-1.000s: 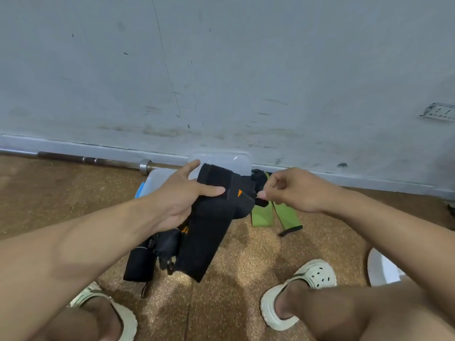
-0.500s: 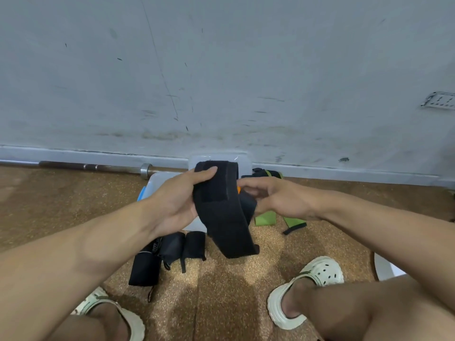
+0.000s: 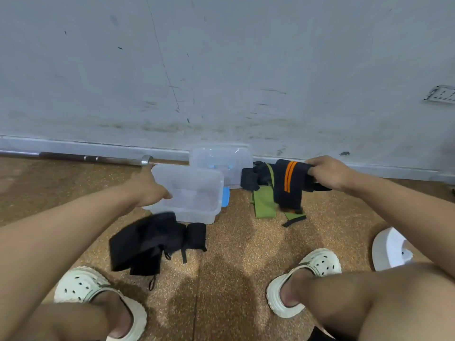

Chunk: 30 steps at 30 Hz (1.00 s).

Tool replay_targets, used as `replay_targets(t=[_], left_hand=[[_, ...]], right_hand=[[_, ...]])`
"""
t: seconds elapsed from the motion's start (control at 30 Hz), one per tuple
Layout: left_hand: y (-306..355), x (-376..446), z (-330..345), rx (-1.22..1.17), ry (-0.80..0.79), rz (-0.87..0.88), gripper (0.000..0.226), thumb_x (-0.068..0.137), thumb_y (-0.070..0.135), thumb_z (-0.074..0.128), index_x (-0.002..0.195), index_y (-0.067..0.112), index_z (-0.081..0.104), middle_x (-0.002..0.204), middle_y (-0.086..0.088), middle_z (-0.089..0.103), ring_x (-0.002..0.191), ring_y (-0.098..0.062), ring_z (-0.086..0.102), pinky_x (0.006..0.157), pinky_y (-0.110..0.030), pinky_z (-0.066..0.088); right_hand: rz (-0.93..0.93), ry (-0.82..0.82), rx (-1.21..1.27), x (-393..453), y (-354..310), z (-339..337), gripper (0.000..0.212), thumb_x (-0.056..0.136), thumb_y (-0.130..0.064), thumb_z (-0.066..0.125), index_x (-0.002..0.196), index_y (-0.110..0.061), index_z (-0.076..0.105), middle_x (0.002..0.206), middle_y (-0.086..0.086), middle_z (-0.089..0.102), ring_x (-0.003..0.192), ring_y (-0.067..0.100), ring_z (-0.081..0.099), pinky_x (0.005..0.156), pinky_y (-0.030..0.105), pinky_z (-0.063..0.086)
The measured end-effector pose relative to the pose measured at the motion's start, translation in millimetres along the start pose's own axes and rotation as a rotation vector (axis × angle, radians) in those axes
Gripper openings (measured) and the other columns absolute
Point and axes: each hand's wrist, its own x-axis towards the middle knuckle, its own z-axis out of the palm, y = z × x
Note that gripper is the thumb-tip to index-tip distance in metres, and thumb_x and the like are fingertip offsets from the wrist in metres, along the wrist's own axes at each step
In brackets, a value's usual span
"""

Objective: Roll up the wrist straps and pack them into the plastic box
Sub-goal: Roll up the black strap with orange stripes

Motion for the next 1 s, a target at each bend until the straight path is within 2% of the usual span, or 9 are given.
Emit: replay_targets(t=[0.13,0.27,0.37,0.47,0.57,0.73,0.83,0.9,1.0], left_hand=[[14.3,-8.3,9.1,-0.074,-0.169,0.081,0.085,0.089,0.030,0.078,0.158,0.021,0.029,0.154,-0.006,0.044,0.138,-0.028,0.045,0.111,-0.039,0.039],[31.7,-28.6,17.8,-0.126,-0.256,0.275,0.067,0.084,0.033,0.082,0.143,0.028,0.052,0.137,0.007,0.059,0.131,-0.012,0.052,0.101,-0.026,0.037],[40.4,-41.2,17.1,-0.287,-0.422,0.323,0.063,0.076,0.050,0.080,0.134,0.031,0.061,0.129,0.013,0.068,0.127,-0.004,0.056,0.113,-0.032,0.037],[45.2,-47.2,14.4,-0.435,-0.544,0.320,0.057,0.085,0.057,0.064,0.127,0.019,0.071,0.124,0.003,0.073,0.121,-0.015,0.065,0.112,-0.039,0.042],[40.3,-45.9,9.9,-0.546,-0.496,0.261,0.052,0.094,0.053,0.061,0.124,0.012,0.072,0.124,-0.006,0.073,0.118,-0.028,0.066,0.108,-0.042,0.049],[17.6,-43.3,-4.5,-0.764,-0.367,0.107,0.023,0.095,0.035,0.069,0.106,0.015,0.067,0.106,-0.004,0.069,0.092,-0.020,0.070,0.081,-0.032,0.059],[-4.2,-39.8,-11.7,-0.686,-0.168,0.032,0.014,0.092,0.012,0.073,0.102,0.018,0.065,0.099,-0.004,0.073,0.080,-0.016,0.069,0.064,-0.025,0.056],[-22.4,-35.5,-18.8,-0.552,-0.056,-0.007,0.025,0.088,0.001,0.074,0.107,0.017,0.069,0.107,-0.010,0.072,0.090,-0.021,0.070,0.070,-0.027,0.056],[-50.1,-33.6,-38.1,-0.328,0.061,0.010,0.040,0.086,-0.009,0.064,0.115,0.017,0.070,0.115,-0.009,0.069,0.101,-0.026,0.068,0.073,-0.030,0.056]], right_hand=[[-0.159,-0.058,0.115,-13.4,-29.2,5.8,0.033,0.099,-0.003,0.046,0.079,-0.016,0.068,0.075,0.013,0.067,0.071,0.023,0.059,0.069,0.034,0.040],[-0.354,-0.125,0.180,-27.2,-60.0,13.2,0.027,0.100,-0.012,0.053,0.083,-0.020,0.071,0.081,0.008,0.072,0.079,0.021,0.066,0.081,0.040,0.050],[-0.496,-0.136,0.202,-39.2,-82.1,19.2,0.018,0.102,-0.024,0.060,0.092,-0.022,0.074,0.084,0.000,0.075,0.083,0.021,0.072,0.080,0.038,0.055],[-0.597,-0.099,0.200,-44.2,-98.5,25.7,0.016,0.099,-0.021,0.065,0.089,-0.028,0.075,0.078,-0.009,0.075,0.075,0.011,0.071,0.068,0.024,0.055],[-0.660,-0.079,0.210,-43.8,-113.5,37.3,0.019,0.097,-0.015,0.068,0.086,-0.029,0.075,0.076,-0.014,0.074,0.069,-0.001,0.067,0.063,0.009,0.046],[-0.714,-0.136,0.235,-44.6,-148.4,66.9,0.007,0.094,-0.018,0.072,0.092,-0.022,0.079,0.080,-0.004,0.076,0.064,0.005,0.066,0.060,0.013,0.045],[-0.730,-0.299,-0.063,-33.9,-171.8,94.2,0.018,0.087,-0.030,0.080,0.103,-0.034,0.074,0.092,-0.013,0.075,0.074,0.003,0.065,0.068,0.022,0.047],[-0.704,-0.451,-0.342,-24.7,-184.1,118.7,0.035,0.085,-0.035,0.082,0.117,-0.033,0.069,0.103,-0.014,0.072,0.078,0.002,0.061,0.080,0.030,0.051],[-0.681,-0.489,-0.549,-13.0,-199.9,161.9,0.037,0.090,-0.038,0.078,0.124,-0.030,0.066,0.111,-0.010,0.071,0.095,0.013,0.059,0.089,0.036,0.051]])
